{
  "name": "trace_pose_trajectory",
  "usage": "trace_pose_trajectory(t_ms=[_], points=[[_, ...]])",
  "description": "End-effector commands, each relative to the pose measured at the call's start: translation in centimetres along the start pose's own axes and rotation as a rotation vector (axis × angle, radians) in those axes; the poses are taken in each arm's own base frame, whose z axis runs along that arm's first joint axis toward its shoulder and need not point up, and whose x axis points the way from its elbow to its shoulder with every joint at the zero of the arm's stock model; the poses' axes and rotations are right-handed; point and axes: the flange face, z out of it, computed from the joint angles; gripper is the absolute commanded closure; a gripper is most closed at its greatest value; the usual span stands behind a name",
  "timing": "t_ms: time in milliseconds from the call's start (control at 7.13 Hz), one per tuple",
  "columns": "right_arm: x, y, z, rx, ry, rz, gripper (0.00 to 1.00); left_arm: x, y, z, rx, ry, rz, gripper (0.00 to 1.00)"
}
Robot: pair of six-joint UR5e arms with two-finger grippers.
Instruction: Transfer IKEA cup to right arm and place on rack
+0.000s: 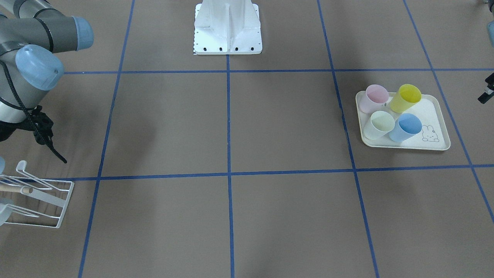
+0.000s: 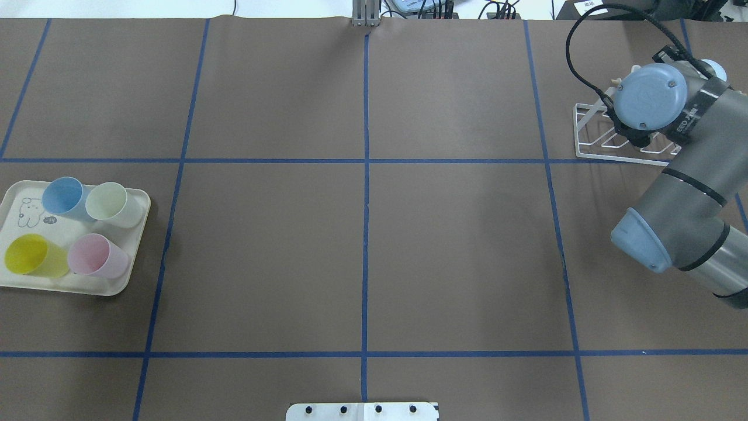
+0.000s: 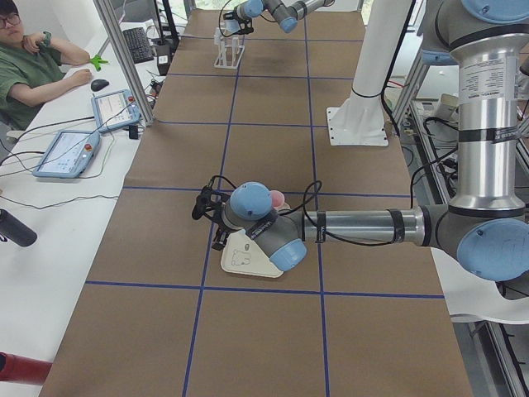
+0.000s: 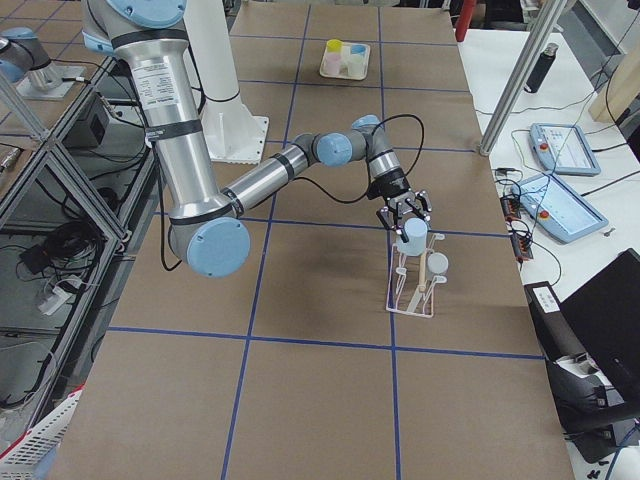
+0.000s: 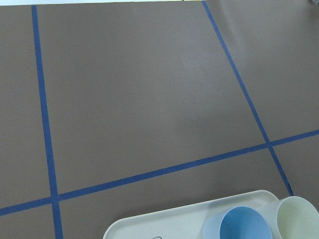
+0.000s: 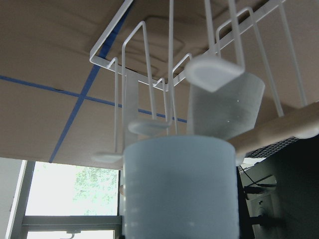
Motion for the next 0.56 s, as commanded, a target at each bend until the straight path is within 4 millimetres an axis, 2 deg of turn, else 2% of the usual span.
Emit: trace_pose_trajectory(t_ms=[0,421], points=[[-0.5,-0.6,0.4,0.001,-0.010,-0.006,0.42,0.0,-0.1,0.0,0.001,-0.001,0.000,0.00],[-0.3,0.0,-1.3,0.037,0.012,0.010,0.42,0.0,-0.1,0.1,0.000,-0.001,-0.001,0.00]])
